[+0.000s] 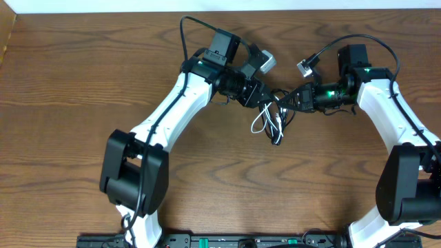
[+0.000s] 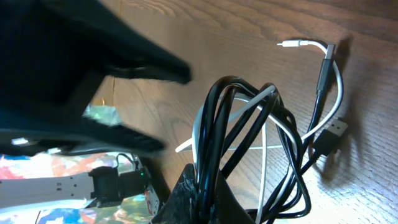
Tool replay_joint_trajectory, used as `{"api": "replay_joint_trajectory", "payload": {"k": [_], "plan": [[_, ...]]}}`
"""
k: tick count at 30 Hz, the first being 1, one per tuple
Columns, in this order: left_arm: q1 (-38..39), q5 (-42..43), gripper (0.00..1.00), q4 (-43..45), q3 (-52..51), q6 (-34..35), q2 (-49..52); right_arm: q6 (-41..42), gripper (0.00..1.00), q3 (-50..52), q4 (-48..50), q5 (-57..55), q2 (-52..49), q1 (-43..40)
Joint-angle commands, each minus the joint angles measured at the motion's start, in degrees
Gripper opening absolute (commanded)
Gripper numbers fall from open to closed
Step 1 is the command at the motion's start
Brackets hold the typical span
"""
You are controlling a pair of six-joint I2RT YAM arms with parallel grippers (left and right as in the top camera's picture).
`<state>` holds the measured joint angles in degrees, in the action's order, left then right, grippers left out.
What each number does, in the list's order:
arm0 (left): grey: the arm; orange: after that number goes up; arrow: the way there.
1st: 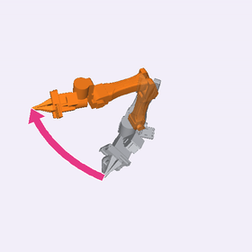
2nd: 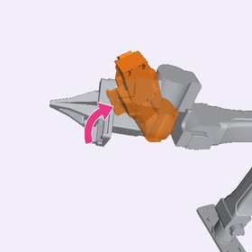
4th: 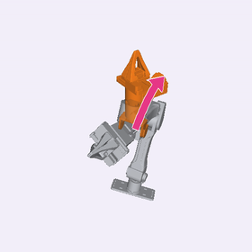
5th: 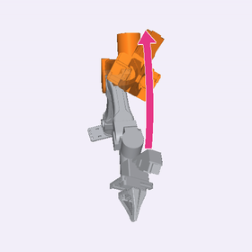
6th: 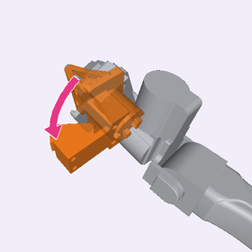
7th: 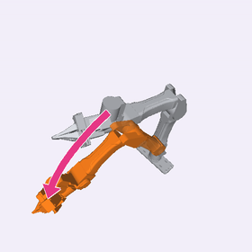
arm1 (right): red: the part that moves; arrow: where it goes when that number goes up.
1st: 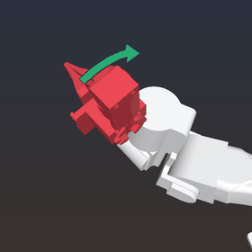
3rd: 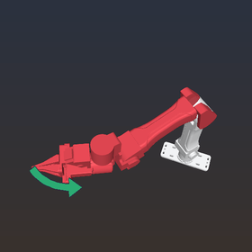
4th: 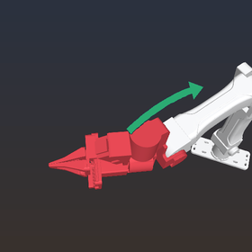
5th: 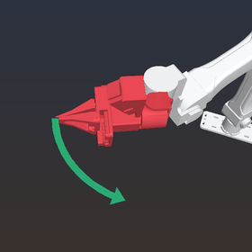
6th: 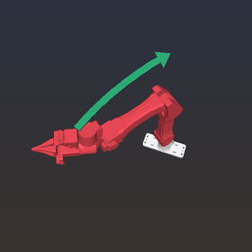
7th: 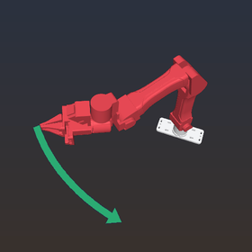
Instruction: Untangle cables
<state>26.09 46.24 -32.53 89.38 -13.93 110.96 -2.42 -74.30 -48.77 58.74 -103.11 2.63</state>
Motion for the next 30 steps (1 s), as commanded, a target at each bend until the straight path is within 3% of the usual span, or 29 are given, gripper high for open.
{"api": "replay_joint_trajectory", "payload": {"k": [1, 10, 19, 30], "plan": [[0.00, 1.03, 0.41, 1.40, -0.13, -3.65, 2.21, -1.55, 0.01, -1.07, -0.48, 2.34, 1.64, -0.02], [0.15, 2.86, 0.40, 4.48, -0.15, -3.65, 5.29, -1.51, 0.01, -1.07, -0.55, 2.36, 1.64, -0.02], [0.22, 3.63, 0.19, 4.39, -0.15, -3.56, 5.53, -1.51, 0.01, -1.07, -0.31, 2.32, 1.64, -0.02], [1.86, 5.57, 0.19, 4.81, -0.13, -3.61, 5.53, -1.51, 0.01, -1.07, -0.28, 2.32, 1.64, -0.02]]}}
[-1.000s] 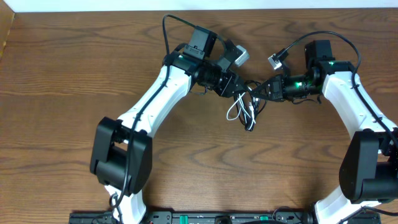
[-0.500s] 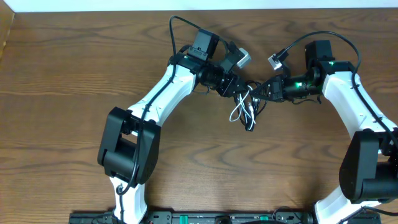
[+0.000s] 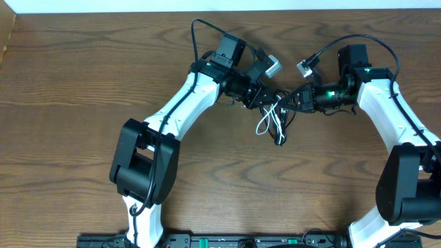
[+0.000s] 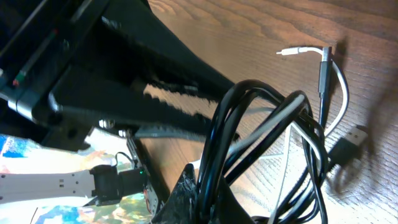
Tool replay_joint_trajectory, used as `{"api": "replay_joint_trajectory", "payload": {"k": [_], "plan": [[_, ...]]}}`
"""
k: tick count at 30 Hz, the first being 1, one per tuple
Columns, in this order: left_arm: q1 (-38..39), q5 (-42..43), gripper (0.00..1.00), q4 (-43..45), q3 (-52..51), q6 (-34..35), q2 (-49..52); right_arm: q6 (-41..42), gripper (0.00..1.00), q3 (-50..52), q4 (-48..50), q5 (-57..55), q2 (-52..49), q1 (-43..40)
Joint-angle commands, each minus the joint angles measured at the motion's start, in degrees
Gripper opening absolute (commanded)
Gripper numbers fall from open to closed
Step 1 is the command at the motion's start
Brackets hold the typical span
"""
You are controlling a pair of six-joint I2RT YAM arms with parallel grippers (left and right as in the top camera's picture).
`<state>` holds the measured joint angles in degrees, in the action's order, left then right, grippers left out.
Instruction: Untangle cables
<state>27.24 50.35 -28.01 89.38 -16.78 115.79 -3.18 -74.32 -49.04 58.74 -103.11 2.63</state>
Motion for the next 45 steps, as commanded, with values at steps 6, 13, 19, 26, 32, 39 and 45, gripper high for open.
{"api": "replay_joint_trajectory", "payload": {"k": [6, 13, 19, 26, 32, 39, 45], "plan": [[1.86, 0.50, 0.19, 0.96, -0.15, -0.76, 0.72, -0.72, 0.01, -1.05, -0.04, 2.32, 1.64, -0.02], [2.97, -6.14, 0.07, 0.94, -0.15, -0.76, 0.72, -0.48, 0.01, -1.05, -0.09, 2.27, 1.64, -0.02], [0.37, -9.29, 0.07, 0.83, -0.13, 5.95, 0.70, 8.15, 0.01, -1.05, 0.04, -10.43, 1.64, -0.09], [-3.96, -12.52, 0.07, -3.74, -0.13, 12.83, 0.70, 20.52, 0.02, -1.05, -0.02, -29.97, 1.64, -0.07], [-4.72, -13.79, 0.07, -8.37, -0.13, 12.76, 0.70, 23.52, 0.33, -1.03, 0.57, -34.62, 1.64, 0.50], [-7.10, -13.77, 0.07, -10.80, 0.11, 12.59, -3.89, 23.85, 0.51, -1.64, -1.18, -40.50, 1.66, 0.63], [-8.57, -13.77, 0.08, -12.31, 0.11, 12.63, -13.05, 27.80, 0.56, -7.63, -9.79, -57.96, 1.77, -0.46]]}}
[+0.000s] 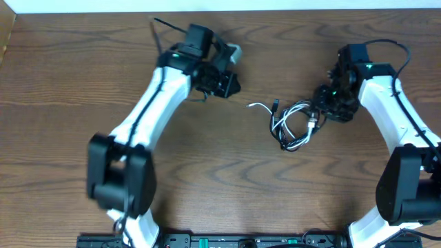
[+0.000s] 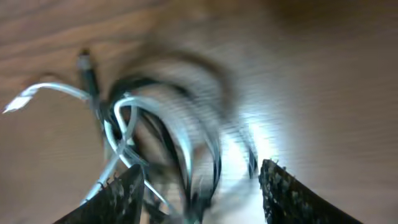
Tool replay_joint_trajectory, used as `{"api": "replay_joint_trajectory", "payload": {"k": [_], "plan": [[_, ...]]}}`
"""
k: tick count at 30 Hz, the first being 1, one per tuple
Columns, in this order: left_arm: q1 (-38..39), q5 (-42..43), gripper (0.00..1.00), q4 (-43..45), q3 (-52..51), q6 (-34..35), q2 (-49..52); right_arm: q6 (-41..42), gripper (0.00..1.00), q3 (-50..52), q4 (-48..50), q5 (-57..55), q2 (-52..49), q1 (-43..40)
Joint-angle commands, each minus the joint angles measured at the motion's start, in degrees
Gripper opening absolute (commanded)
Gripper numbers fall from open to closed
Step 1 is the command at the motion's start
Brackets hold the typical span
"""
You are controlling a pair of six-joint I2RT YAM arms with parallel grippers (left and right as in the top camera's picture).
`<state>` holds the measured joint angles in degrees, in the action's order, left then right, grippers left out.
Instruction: Untangle cables
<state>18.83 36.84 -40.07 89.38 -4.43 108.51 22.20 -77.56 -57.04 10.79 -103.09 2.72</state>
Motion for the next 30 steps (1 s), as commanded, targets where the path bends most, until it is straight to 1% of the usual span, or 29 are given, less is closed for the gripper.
{"api": "replay_joint_trajectory", "payload": {"k": [1, 4, 5, 6, 7, 8, 9, 12, 14, 17, 20, 30], "plan": [[-0.11, -0.26, 0.07, -0.39, 0.11, 0.28, -6.32, 2.32, 0.56, -6.05, -3.32, -11.06, 1.75, -0.44], [-0.11, -0.09, 0.07, -1.31, 0.09, 0.50, -6.67, -0.81, 0.54, -8.70, -4.61, -9.49, 1.75, -0.35], [-0.11, -0.04, 0.07, -2.38, 0.09, 0.46, -6.60, -4.55, 0.52, -10.14, -4.94, -4.79, 1.75, -0.37], [-0.11, -0.04, 0.07, -2.82, 0.09, 0.48, -6.56, -6.49, 0.51, -10.54, -4.92, -1.44, 1.75, -0.37], [-0.11, -0.04, 0.08, -3.45, 0.09, 0.48, -6.56, -8.63, 0.49, -10.58, -4.94, 4.96, 1.75, -0.37], [-0.11, -0.07, 0.07, -3.63, 0.09, 0.48, -6.56, -9.42, 0.47, -10.38, -4.96, 7.93, 1.73, -0.26], [-0.13, -0.09, 0.07, -3.78, 0.09, 0.48, -6.56, -10.34, 0.40, -9.53, -4.66, 10.62, 1.73, 0.35], [-0.24, -0.09, 0.07, -3.80, 0.09, 0.50, -6.56, -11.43, 0.31, -7.61, -2.78, 10.49, 1.73, 2.08], [-0.46, -0.50, 0.07, -3.80, 0.09, 1.11, -6.56, -11.56, 0.27, -5.51, -1.16, 10.27, 1.73, 3.39], [-0.98, -2.01, 0.07, -3.85, 0.09, 3.10, -6.56, -11.54, 0.23, -1.33, 1.73, 10.19, 1.70, 4.94], [-1.31, -1.97, 0.07, -4.04, 0.09, 3.17, -6.56, -11.61, 0.19, 3.28, 5.68, 10.10, 1.70, 6.03], [-1.29, -1.95, 0.07, -4.72, 0.09, 3.28, -6.56, -14.21, 0.16, 13.22, 17.40, 8.81, 1.70, 7.50]]}}
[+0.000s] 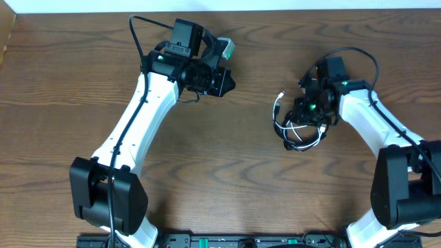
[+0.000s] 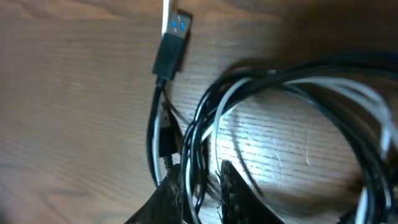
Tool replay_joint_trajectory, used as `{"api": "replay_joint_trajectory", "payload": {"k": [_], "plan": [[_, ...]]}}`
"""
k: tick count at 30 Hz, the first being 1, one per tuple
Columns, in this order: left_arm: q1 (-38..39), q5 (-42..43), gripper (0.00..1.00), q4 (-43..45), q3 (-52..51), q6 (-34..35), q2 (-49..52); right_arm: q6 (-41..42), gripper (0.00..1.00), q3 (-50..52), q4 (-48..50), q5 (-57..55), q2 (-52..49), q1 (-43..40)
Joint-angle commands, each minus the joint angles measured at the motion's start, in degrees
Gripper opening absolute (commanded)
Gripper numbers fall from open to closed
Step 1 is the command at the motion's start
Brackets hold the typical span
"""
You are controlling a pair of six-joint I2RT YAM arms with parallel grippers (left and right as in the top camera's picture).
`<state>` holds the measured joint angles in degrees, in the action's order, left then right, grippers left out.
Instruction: Untangle cables
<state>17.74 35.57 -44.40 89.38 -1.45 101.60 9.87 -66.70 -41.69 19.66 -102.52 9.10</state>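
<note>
A tangle of black and white cables (image 1: 298,132) lies on the wooden table right of centre. My right gripper (image 1: 303,114) is down on its upper edge. In the right wrist view its fingers (image 2: 171,198) are shut on a few black and white strands of the cables (image 2: 280,81), right gripper (image 2: 204,183). A black USB plug (image 2: 171,50) points away from the loop, and a white cable end (image 1: 280,97) sticks out at the upper left. My left gripper (image 1: 226,81) is well off to the left with no cable near it; its jaws cannot be made out.
The brown wooden table (image 1: 69,103) stretches out on all sides. The left arm (image 1: 138,117) runs diagonally across the left half. A black rail (image 1: 207,241) lies along the front edge.
The right gripper was open just above the bundle; now it is shut on several strands at the bundle's upper left. The left gripper has shifted slightly left and back.
At first both grippers met over the bundle at mid-table, the right one holding it and the left one open beside it. A second ago the left arm was far to the left, the bundle lay further right, and the right gripper was open. Now the right grips it again.
</note>
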Motion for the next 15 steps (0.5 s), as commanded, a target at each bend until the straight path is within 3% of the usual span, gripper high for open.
{"api": "replay_joint_trajectory", "payload": {"k": [1, 15], "plan": [[-0.20, -0.70, 0.07, -0.39, 0.09, 0.31, 0.35, -1.88, 0.16, 3.02, 2.73, -0.13, 1.14, 1.42], [-0.20, -0.70, 0.07, -0.79, 0.09, 0.79, 0.35, -1.79, 0.14, 12.24, 11.98, -6.73, 1.14, 2.99]]}}
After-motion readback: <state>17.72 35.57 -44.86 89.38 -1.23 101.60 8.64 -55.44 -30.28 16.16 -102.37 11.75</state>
